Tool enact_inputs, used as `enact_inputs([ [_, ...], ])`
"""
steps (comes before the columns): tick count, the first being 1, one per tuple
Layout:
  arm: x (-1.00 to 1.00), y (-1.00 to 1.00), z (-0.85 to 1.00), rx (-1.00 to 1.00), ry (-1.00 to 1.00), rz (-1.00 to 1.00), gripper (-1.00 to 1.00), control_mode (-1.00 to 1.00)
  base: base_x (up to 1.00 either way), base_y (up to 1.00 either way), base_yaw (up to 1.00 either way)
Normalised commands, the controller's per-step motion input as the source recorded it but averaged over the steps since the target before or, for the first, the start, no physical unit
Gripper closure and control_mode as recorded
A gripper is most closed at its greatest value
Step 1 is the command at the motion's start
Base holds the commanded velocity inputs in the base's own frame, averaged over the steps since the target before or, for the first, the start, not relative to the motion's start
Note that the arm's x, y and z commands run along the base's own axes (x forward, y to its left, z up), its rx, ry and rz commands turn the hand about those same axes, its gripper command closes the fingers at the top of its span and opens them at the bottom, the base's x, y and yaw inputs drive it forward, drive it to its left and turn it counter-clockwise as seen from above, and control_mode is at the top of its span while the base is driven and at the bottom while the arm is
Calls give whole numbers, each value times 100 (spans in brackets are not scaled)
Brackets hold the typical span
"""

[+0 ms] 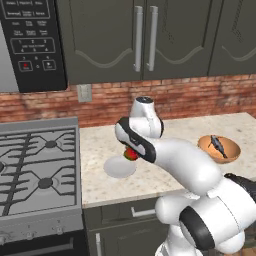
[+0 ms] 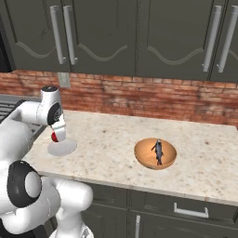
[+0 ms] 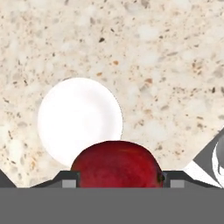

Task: Remove the mango from the bowl and place it on the small plate. Then place the bowl with only the fish in the microwave, close the door, and press the start button to microwave the fish.

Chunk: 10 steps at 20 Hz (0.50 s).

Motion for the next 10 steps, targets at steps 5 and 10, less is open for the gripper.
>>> enact_inputs([
  [5,43,53,-44,0,15,2,100,-100,0,0,0],
  [10,13,9,-29,0,3,2,100,-100,0,0,0],
])
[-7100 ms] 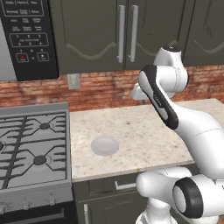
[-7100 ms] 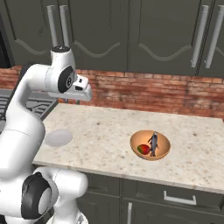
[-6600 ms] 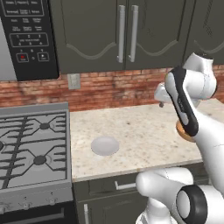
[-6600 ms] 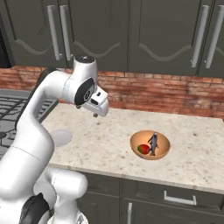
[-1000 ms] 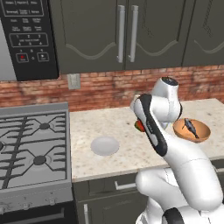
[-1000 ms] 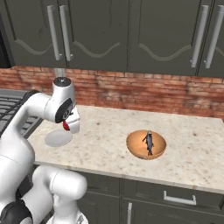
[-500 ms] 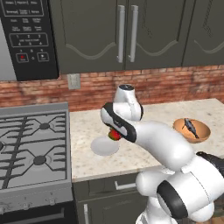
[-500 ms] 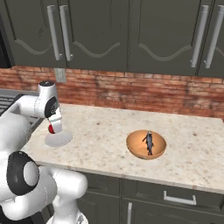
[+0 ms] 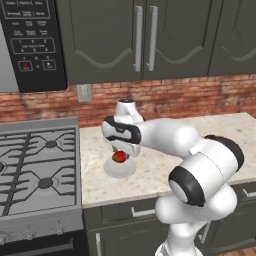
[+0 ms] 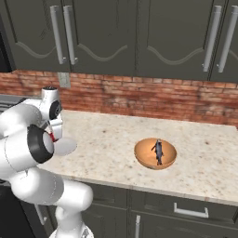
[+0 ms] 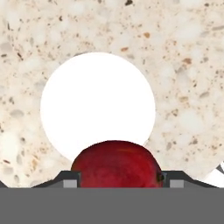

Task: Remove the mango from the bowl and place it on the small plate. Then place the bowl with only the fish in the microwave, close the door, and press the start button to microwave the fish.

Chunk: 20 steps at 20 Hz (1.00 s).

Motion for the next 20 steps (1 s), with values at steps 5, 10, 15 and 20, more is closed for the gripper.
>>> enact_inputs([
  [5,-1,-16,-41,5,0,0,100,-100,0,0,0],
  [10,1,-6,-50,3,0,0,100,-100,0,0,0],
  [15,11,1,-35,0,0,0,100,-100,0,0,0],
  [20,0,0,-4,1,-1,0,-100,-100,0,0,0],
])
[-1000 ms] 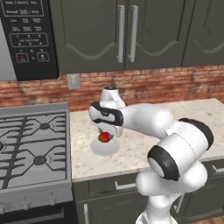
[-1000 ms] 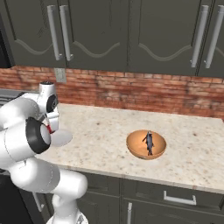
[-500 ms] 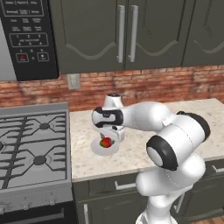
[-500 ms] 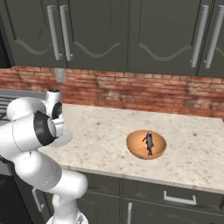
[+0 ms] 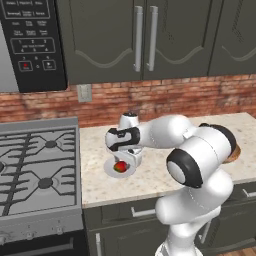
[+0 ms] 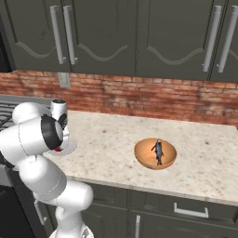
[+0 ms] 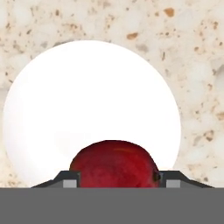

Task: Remove the mango from the bowl and place it on the small plate. Then place the bowl with only the fish in the microwave, close the door, and press the start button to microwave the fish.

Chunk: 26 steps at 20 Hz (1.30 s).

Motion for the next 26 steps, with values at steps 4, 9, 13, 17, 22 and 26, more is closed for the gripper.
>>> enact_inputs([
  [4,0,0,0,1,-7,0,-100,-100,0,0,0],
  [9,-5,-2,17,1,-11,-2,-100,-100,0,0,0],
  [13,-18,-23,36,4,-15,0,-100,-100,0,0,0],
  [17,-45,-55,83,4,-16,-4,-100,-100,0,0,0],
  [22,-48,-79,84,7,-20,-3,-100,-100,0,0,0],
  [26,-13,-99,60,14,-7,-2,-100,-100,0,0,0],
])
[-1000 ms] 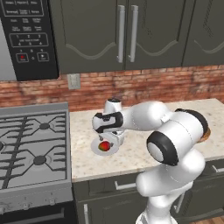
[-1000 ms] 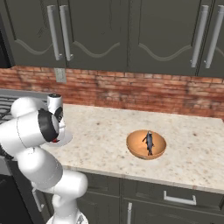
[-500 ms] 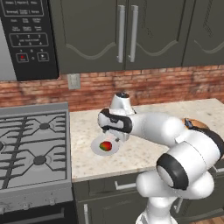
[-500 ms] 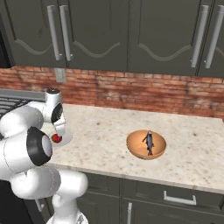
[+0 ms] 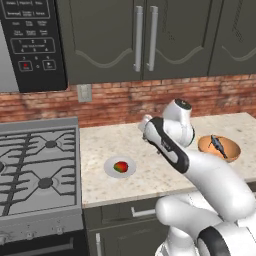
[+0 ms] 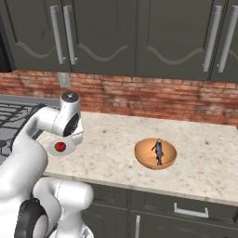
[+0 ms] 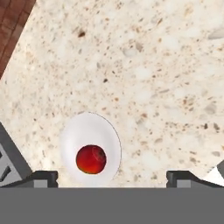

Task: Remove the mango from the bowl and place it on the small plate. Then place the bowl with only the fish in the microwave, close the door, and press the start button to microwave the fish.

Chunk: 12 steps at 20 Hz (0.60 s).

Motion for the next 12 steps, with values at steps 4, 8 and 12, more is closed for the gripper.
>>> enact_inputs([
  [4,-2,-100,26,18,6,-5,-100,-100,0,0,0],
  [8,-7,-100,5,13,11,-4,-100,-100,0,0,0],
  [12,-4,-100,0,5,11,-2,-100,-100,0,0,0],
])
